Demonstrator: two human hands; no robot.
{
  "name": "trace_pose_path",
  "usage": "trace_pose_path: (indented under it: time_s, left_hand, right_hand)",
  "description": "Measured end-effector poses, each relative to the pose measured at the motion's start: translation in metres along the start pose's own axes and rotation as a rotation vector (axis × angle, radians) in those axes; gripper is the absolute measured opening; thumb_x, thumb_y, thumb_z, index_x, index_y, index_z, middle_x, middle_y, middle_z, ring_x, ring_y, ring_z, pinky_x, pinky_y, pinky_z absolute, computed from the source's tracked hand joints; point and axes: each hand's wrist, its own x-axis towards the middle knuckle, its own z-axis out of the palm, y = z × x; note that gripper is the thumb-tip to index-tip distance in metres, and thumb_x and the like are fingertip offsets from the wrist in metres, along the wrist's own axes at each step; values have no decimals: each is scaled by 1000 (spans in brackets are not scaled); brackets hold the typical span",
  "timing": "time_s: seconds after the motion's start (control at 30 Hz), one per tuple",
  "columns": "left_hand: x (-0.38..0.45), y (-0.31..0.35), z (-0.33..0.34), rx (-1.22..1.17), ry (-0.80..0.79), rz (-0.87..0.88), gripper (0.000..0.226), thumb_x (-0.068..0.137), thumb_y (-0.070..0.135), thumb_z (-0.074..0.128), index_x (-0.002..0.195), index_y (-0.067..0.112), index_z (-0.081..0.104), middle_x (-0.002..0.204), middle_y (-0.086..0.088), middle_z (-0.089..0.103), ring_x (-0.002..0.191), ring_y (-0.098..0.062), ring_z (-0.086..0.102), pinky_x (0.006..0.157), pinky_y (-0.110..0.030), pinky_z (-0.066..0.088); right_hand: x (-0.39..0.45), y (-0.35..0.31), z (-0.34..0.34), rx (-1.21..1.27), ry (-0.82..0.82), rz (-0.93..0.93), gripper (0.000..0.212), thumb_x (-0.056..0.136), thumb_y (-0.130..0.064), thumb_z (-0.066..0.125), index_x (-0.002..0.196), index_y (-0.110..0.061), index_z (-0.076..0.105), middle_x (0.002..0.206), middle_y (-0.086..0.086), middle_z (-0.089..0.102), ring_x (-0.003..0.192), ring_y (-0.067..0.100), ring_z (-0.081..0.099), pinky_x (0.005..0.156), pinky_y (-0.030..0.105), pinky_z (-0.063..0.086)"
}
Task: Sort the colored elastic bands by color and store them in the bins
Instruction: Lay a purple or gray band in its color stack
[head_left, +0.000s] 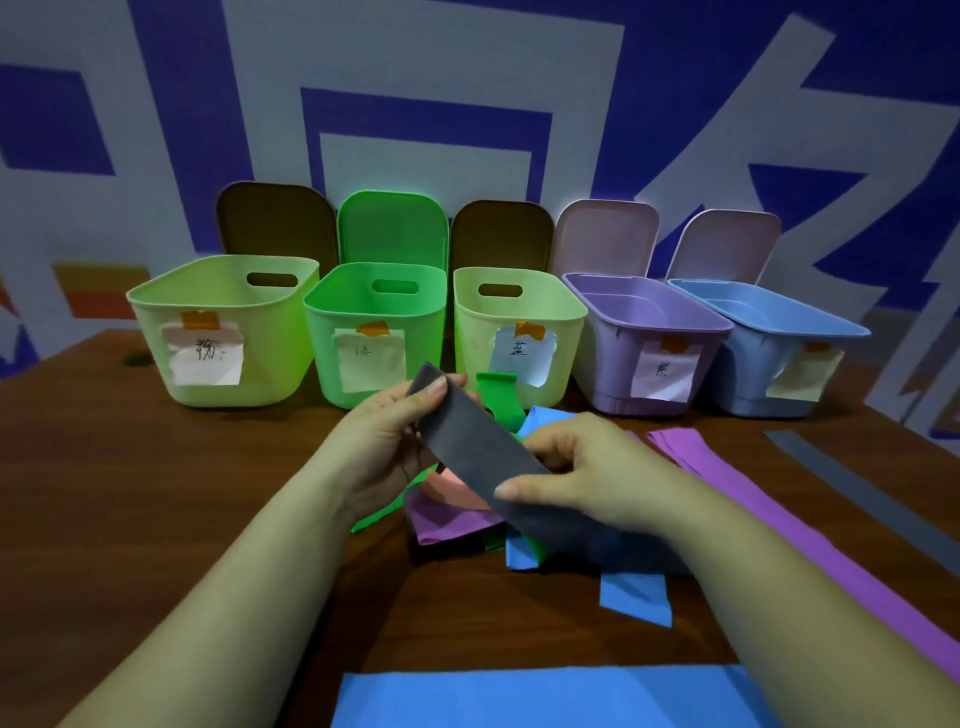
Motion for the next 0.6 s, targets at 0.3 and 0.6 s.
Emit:
trace_pose_path:
  time_s: [0.3,0.6]
  left_hand:
    - [13,14,-24,-143,201,100,14,94,11,48,91,7,61,71,-2,73,66,-8,70,57,-19,56]
    - [21,17,-44,-253,355,118,12,96,14,49,92,7,59,65,-2,72,61,-9,70,54,-19,56]
  right_hand:
    - [-22,14,-10,-146,-184,234,32,92,-48,49,86,-22,66,76,-7,72,69,6,65,68,23,50]
    - [-47,39,-38,16,-139,274,6,91,-18,59,91,-16,64,76,-7,69,63,13,62,65,22,51]
